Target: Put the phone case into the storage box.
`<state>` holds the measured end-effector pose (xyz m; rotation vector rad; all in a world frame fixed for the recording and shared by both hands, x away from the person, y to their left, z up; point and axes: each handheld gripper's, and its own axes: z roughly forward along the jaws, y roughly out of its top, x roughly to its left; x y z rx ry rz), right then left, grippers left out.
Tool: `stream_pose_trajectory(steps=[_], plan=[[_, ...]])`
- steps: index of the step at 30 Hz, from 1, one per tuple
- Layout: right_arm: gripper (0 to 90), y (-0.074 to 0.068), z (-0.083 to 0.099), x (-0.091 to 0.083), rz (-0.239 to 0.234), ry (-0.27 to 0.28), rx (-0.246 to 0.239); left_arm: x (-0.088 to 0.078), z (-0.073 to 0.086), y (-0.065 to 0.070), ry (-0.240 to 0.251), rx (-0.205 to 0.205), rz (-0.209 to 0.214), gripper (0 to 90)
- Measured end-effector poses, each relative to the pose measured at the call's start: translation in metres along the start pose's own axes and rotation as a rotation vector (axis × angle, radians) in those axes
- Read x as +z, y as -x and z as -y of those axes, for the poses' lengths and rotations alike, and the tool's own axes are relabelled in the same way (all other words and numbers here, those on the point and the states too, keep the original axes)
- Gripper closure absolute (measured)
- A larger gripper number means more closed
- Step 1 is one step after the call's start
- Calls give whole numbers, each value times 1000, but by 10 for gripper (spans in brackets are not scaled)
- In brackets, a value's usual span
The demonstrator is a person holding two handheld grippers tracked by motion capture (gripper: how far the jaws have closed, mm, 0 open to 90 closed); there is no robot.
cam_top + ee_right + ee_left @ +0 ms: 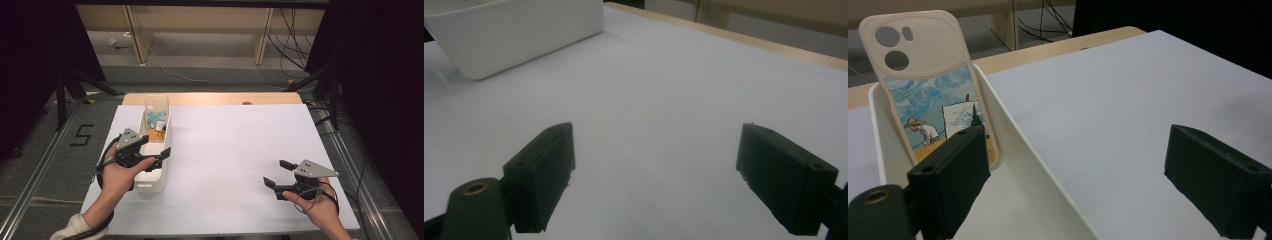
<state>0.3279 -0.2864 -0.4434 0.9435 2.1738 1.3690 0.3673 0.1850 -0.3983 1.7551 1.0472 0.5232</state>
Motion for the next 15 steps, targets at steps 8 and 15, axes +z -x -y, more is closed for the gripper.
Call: stream_pose_trajectory(steps=[8,15], plan=[[169,0,0,0,2,0,-3,-1,2,4,1,13,13,100],[169,-1,-1,-1,2,-1,-4,-1,4,5,0,9,18,100]])
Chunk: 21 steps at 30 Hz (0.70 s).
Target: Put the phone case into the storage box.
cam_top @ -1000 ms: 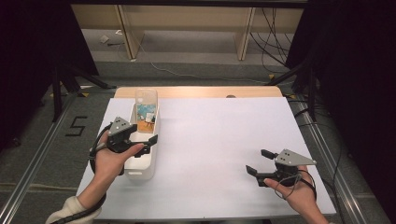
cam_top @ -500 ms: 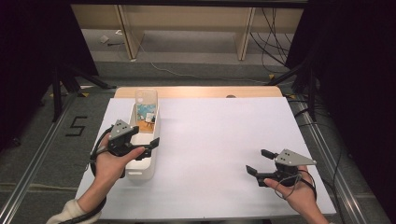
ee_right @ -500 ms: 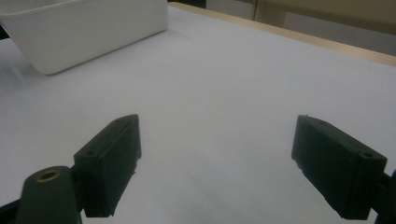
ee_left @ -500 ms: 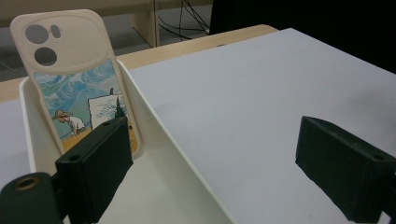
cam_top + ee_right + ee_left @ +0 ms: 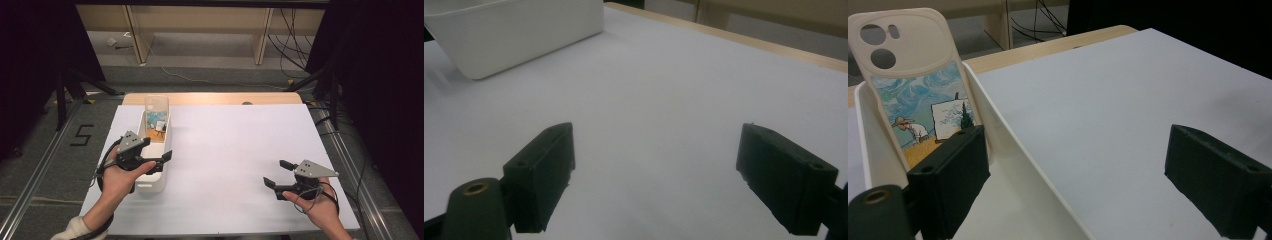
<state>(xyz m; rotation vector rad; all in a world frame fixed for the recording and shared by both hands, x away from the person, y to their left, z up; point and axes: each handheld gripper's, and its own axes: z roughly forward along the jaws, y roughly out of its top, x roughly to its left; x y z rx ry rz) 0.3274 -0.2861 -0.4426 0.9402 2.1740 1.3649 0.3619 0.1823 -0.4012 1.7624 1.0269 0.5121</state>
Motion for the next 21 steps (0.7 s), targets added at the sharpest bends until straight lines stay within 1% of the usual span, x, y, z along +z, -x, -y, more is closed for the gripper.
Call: stream_pose_trajectory(steps=[8,14,21], plan=[[169,0,0,0,1,0,0,-1,4,2,4,11,2,100],[169,0,0,0,1,0,1,-2,6,4,8,34,-5,100],[169,0,0,0,0,-1,-1,-5,9,5,25,50,10,97]])
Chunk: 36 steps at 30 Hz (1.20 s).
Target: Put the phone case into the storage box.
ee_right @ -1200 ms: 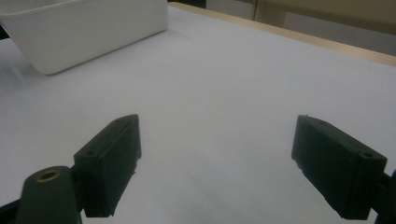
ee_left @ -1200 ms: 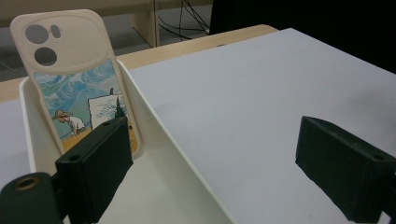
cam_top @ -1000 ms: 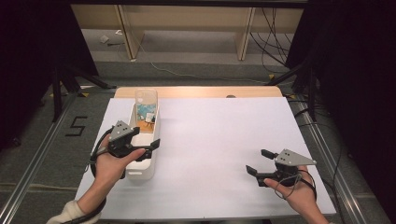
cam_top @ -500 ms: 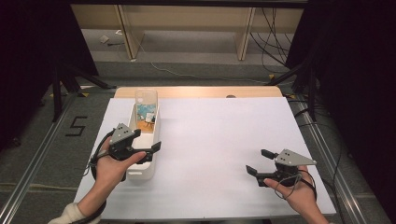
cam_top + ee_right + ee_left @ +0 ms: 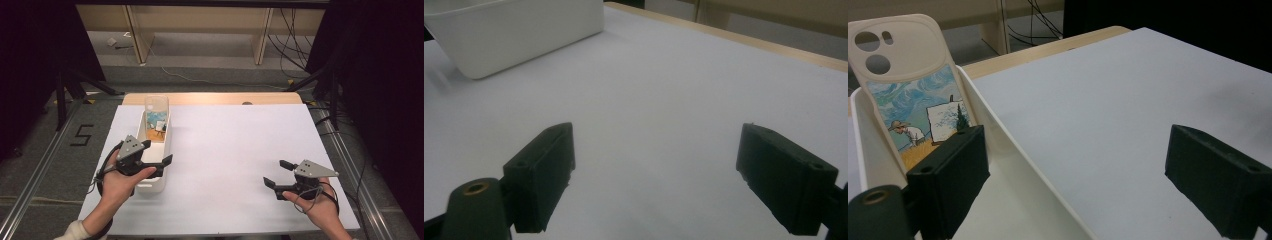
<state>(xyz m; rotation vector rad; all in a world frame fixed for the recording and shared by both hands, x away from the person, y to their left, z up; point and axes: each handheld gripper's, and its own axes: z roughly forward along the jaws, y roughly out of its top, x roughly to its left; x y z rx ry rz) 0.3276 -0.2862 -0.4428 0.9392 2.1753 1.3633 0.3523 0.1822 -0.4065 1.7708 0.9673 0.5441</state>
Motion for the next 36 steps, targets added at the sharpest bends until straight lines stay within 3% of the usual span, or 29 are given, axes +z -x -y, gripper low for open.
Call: stream_pose_trajectory(steps=[15,36], plan=[[169,0,0,0,-2,0,-4,-4,10,5,0,36,30,81],[169,0,0,0,0,0,-1,-6,14,6,8,31,48,38]])
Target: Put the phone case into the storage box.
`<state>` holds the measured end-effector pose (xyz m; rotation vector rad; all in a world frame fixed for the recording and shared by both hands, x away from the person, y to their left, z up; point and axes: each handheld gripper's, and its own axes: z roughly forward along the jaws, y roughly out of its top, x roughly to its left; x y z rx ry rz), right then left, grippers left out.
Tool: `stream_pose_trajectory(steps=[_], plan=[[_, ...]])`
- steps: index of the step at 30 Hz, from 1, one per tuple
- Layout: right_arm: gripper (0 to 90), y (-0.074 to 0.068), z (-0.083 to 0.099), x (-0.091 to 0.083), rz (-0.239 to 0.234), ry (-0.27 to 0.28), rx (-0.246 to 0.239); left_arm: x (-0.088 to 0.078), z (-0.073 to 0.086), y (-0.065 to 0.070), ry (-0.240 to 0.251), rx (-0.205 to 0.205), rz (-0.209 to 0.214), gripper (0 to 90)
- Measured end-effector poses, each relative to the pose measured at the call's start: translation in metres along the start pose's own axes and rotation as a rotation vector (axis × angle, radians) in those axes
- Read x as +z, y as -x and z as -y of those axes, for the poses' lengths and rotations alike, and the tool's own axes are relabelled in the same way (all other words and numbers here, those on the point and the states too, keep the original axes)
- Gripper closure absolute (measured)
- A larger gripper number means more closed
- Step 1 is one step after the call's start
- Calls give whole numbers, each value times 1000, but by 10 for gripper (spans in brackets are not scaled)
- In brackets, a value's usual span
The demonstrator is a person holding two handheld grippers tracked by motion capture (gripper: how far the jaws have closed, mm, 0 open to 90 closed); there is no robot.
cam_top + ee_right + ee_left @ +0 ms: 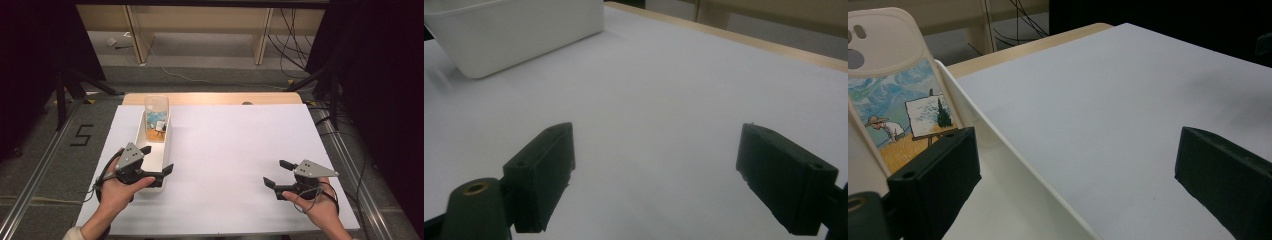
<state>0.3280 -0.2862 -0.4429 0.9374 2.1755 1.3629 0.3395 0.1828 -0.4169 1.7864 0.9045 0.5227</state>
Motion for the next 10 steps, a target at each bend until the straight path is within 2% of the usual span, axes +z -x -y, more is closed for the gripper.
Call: stream_pose_trajectory(steps=[10], plan=[[169,0,0,-1,-1,3,1,0,1,1,-3,5,0,34]])
